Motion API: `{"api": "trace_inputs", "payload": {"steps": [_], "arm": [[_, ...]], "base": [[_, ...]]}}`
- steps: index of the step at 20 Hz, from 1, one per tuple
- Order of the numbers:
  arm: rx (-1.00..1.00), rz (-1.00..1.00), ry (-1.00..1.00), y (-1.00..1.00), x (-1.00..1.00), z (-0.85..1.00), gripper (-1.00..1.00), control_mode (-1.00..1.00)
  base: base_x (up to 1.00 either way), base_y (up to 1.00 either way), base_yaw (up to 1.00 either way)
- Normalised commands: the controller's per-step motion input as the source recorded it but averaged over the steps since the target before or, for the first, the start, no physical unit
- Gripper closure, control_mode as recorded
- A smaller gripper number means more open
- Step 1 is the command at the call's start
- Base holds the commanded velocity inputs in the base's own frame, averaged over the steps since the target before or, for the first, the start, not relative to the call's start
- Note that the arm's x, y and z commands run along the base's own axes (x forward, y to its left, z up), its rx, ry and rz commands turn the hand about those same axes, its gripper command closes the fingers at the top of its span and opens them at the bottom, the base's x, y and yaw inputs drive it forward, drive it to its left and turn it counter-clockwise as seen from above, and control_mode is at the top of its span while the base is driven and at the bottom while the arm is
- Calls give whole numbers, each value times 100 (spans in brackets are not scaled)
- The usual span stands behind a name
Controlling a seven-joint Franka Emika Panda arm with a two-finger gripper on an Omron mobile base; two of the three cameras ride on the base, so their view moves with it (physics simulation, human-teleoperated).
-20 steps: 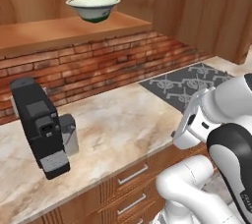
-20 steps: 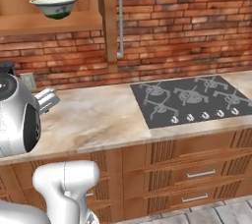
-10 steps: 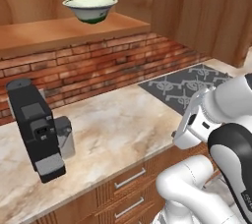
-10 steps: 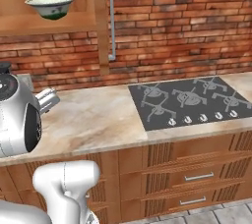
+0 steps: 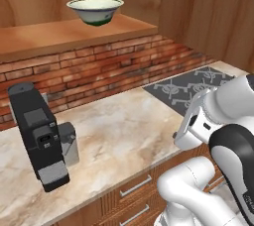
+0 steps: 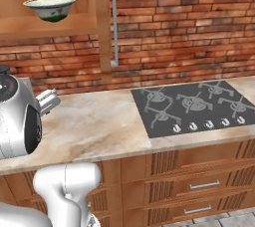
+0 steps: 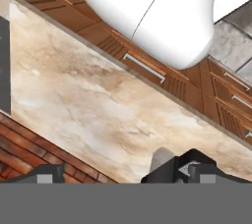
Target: Move the bowls from the cabinet to the plates on the dining table.
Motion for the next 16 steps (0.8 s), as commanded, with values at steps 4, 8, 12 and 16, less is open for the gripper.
{"api": "trace_inputs", "payload": {"steps": [4,8,12,16], "arm": [[0,0,0,0,0,0,-100,100],[0,0,0,0,0,0,-100,100],[0,0,0,0,0,0,-100,100],[-2,1,0,4,0,2,-100,-100]], "base": [[21,0,0],[0,0,0],[1,0,0],[0,2,0]]}}
